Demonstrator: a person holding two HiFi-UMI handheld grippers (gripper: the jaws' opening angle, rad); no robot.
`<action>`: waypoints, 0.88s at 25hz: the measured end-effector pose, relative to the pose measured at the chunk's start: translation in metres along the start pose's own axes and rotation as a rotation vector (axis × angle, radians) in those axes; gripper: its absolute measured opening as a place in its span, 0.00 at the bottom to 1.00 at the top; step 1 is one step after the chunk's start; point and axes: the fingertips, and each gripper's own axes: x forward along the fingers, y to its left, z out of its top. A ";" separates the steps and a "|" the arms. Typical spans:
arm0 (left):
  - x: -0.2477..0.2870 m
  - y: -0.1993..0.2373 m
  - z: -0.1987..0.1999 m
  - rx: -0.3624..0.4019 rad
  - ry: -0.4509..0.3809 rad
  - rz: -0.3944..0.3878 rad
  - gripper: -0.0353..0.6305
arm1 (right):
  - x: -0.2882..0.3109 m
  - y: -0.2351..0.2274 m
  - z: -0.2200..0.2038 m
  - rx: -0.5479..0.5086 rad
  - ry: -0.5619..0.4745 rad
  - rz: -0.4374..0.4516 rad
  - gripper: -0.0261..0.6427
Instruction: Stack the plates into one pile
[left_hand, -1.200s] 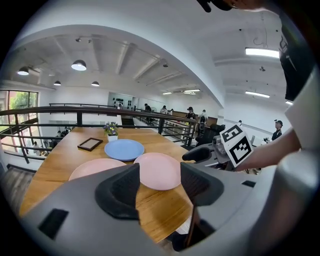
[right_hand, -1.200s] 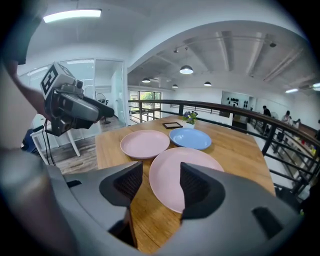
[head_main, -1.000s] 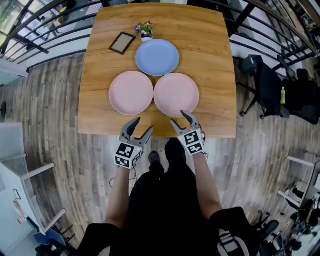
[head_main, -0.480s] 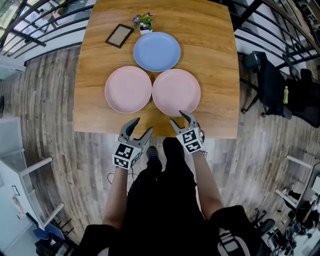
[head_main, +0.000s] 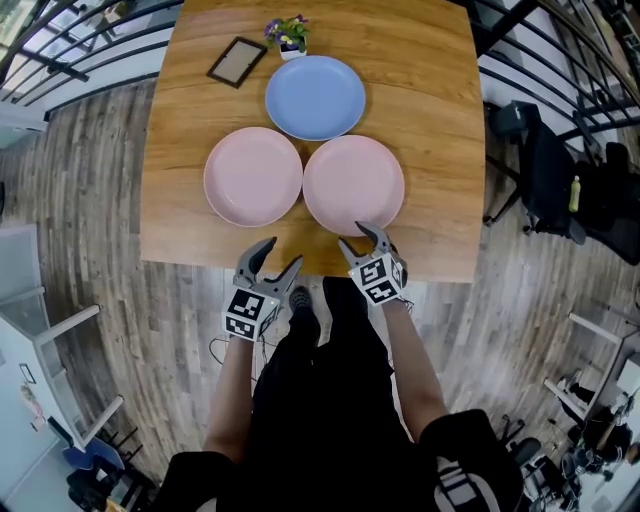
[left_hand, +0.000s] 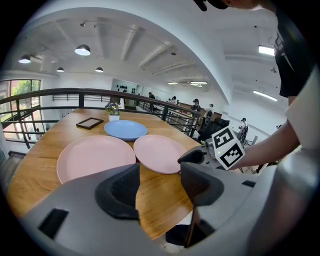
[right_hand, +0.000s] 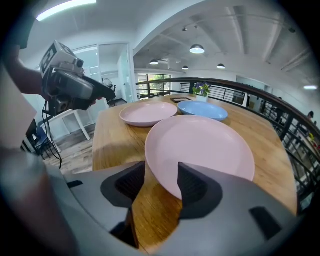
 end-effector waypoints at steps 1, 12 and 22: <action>0.001 0.002 0.000 -0.002 0.000 0.003 0.44 | 0.003 0.000 -0.001 -0.005 0.006 -0.001 0.36; 0.000 0.013 0.007 -0.014 -0.022 0.034 0.44 | 0.015 0.002 -0.005 -0.215 0.102 -0.022 0.31; -0.003 0.004 0.003 -0.026 0.008 0.023 0.44 | 0.022 0.007 -0.019 -0.568 0.224 -0.093 0.16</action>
